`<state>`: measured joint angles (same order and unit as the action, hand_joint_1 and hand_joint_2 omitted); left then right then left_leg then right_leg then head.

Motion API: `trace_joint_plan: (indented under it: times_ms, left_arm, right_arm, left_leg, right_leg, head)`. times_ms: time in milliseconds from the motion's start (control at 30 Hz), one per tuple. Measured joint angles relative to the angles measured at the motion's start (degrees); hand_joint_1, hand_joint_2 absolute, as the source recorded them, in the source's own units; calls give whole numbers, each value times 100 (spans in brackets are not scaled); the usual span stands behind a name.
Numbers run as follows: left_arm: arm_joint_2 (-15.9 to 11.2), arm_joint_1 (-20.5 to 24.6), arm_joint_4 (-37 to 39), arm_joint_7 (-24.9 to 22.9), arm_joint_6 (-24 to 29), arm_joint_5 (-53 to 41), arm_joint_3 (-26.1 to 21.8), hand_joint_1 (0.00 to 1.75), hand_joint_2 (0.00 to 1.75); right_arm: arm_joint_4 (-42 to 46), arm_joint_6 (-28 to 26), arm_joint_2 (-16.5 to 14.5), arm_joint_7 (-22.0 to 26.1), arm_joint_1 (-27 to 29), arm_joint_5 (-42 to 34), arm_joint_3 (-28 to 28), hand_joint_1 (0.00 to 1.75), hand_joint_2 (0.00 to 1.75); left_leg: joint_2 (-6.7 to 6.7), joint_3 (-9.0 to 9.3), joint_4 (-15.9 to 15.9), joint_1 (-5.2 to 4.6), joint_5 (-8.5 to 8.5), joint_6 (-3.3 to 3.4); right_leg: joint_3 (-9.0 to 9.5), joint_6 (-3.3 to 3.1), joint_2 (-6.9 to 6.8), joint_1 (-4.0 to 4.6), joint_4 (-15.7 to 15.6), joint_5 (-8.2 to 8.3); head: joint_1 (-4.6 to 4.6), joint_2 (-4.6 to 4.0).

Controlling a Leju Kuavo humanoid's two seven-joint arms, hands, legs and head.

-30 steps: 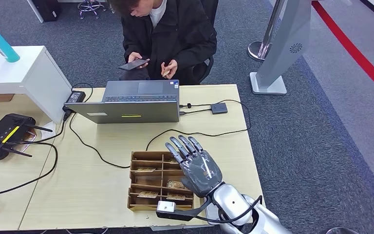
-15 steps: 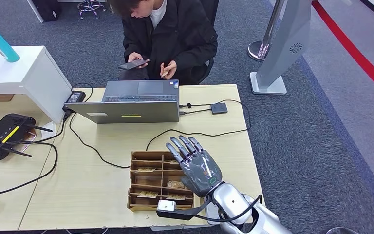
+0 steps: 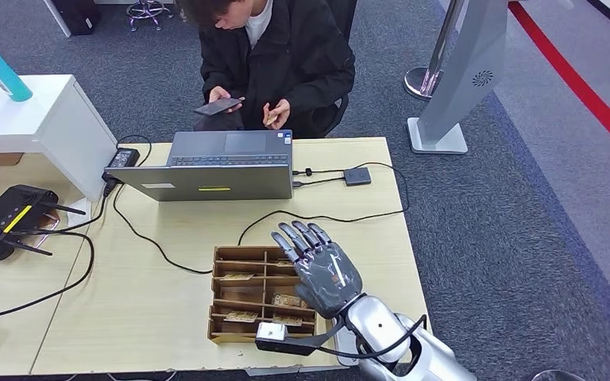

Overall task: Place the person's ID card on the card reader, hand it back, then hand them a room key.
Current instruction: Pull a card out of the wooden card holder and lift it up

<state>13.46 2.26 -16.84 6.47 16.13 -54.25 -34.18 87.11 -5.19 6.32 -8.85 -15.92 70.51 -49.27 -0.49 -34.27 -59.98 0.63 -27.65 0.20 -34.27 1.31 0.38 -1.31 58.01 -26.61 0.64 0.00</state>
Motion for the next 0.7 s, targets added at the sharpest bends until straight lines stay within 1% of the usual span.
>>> trace_joint_plan:
  times_ms: [233, 700]
  left_arm:
    - [0, 0, -29, -26, -7, -22, 22, 0, 0]
    - [2, -3, -54, -37, -25, -27, 32, 0, 0]
  right_arm:
    - [-47, 44, -33, 0, -9, -36, 0, 43, 175]
    - [-155, 86, -62, 0, -21, -68, 0, 42, 175]
  left_leg:
    - [0, 0, 0, 0, 0, 0]
    - [0, 0, 0, 0, 0, 0]
  right_leg:
    - [0, 0, 0, 0, 0, 0]
    - [0, 0, 0, 0, 0, 0]
  head:
    - [1, 0]
    - [1, 0]
